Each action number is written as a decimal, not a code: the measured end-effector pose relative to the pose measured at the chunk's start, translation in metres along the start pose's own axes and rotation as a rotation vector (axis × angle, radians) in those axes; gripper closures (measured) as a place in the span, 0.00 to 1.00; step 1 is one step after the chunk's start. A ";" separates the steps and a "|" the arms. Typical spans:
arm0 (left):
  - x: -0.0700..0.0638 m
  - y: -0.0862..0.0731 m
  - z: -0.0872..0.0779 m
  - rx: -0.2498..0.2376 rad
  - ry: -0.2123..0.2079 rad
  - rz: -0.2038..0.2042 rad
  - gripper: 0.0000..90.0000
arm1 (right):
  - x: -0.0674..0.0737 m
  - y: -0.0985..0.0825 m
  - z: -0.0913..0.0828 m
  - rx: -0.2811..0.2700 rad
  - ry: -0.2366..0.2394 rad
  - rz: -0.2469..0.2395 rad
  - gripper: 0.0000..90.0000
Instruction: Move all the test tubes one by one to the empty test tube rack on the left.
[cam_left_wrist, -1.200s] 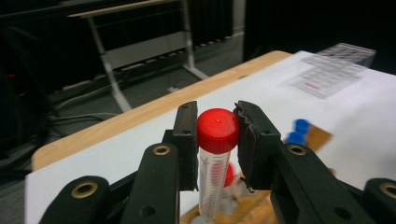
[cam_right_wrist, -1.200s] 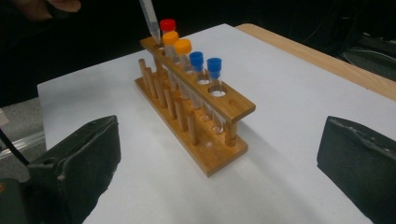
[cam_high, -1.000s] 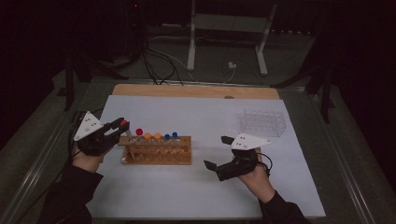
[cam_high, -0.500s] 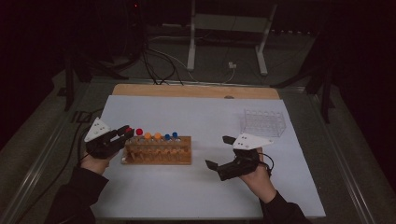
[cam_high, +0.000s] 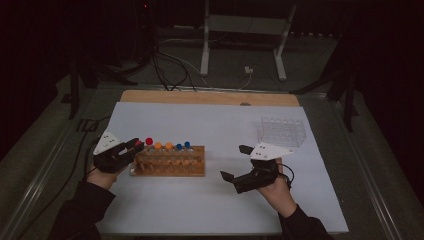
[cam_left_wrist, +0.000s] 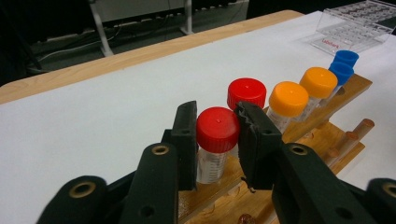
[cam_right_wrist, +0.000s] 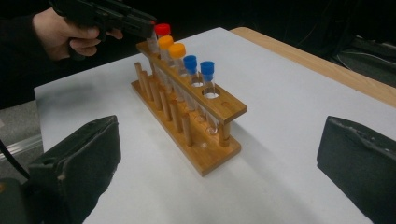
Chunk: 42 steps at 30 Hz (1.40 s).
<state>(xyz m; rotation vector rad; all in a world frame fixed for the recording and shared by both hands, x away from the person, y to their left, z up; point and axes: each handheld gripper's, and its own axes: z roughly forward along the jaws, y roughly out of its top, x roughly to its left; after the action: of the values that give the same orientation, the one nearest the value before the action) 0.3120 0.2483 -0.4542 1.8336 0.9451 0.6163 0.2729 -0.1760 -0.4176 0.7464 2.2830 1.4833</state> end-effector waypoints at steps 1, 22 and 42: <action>0.000 0.000 0.000 0.006 -0.002 0.005 0.76 | 0.000 0.000 0.000 0.000 0.000 -0.001 0.00; -0.044 0.012 -0.027 -0.064 -0.203 0.054 0.02 | -0.012 -0.013 -0.014 -0.017 -0.080 0.011 0.00; -0.084 -0.031 -0.012 -0.064 -0.327 0.123 0.01 | -0.013 -0.028 -0.011 -0.001 -0.107 -0.002 0.00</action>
<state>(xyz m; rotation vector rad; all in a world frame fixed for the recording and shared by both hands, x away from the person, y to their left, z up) 0.2442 0.1932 -0.4779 1.8737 0.5932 0.3987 0.2702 -0.2007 -0.4393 0.8032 2.2034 1.4079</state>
